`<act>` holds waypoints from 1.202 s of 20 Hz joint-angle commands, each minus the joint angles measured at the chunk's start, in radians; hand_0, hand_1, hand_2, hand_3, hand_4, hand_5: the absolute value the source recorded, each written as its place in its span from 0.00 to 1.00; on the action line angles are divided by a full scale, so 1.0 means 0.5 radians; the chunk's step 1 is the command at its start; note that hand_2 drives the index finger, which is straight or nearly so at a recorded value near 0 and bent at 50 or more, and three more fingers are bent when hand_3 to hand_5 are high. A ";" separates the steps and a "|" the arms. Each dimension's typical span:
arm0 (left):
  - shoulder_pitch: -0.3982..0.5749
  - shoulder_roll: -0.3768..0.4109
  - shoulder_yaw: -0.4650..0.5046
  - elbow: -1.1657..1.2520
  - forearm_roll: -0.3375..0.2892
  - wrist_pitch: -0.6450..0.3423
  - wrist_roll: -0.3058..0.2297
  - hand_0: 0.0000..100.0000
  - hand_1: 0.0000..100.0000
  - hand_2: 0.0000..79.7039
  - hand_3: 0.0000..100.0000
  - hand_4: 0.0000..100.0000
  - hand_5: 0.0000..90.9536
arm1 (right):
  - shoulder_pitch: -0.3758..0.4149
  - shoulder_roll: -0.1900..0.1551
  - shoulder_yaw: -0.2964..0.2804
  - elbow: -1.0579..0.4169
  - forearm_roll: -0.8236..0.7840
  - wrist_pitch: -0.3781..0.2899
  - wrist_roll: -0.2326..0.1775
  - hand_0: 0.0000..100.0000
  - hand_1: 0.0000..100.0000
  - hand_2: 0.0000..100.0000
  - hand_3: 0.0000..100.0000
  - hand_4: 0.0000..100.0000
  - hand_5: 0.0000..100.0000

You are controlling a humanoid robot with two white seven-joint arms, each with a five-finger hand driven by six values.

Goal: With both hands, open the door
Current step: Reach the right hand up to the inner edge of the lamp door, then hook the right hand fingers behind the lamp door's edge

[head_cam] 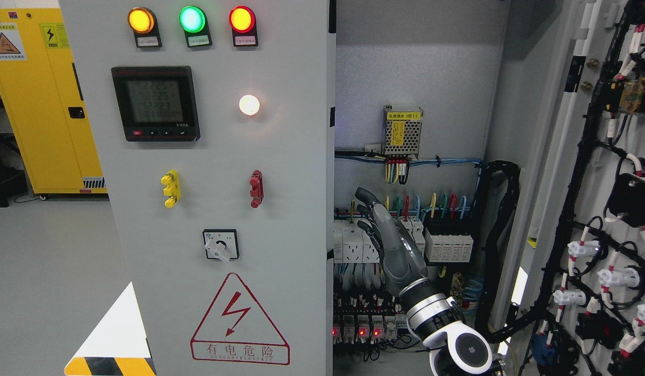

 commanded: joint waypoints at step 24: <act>-0.009 -0.052 0.002 -0.055 0.000 -0.002 0.000 0.00 0.00 0.00 0.00 0.00 0.00 | -0.274 -0.019 -0.194 0.422 -0.378 0.152 0.622 0.26 0.00 0.00 0.00 0.00 0.00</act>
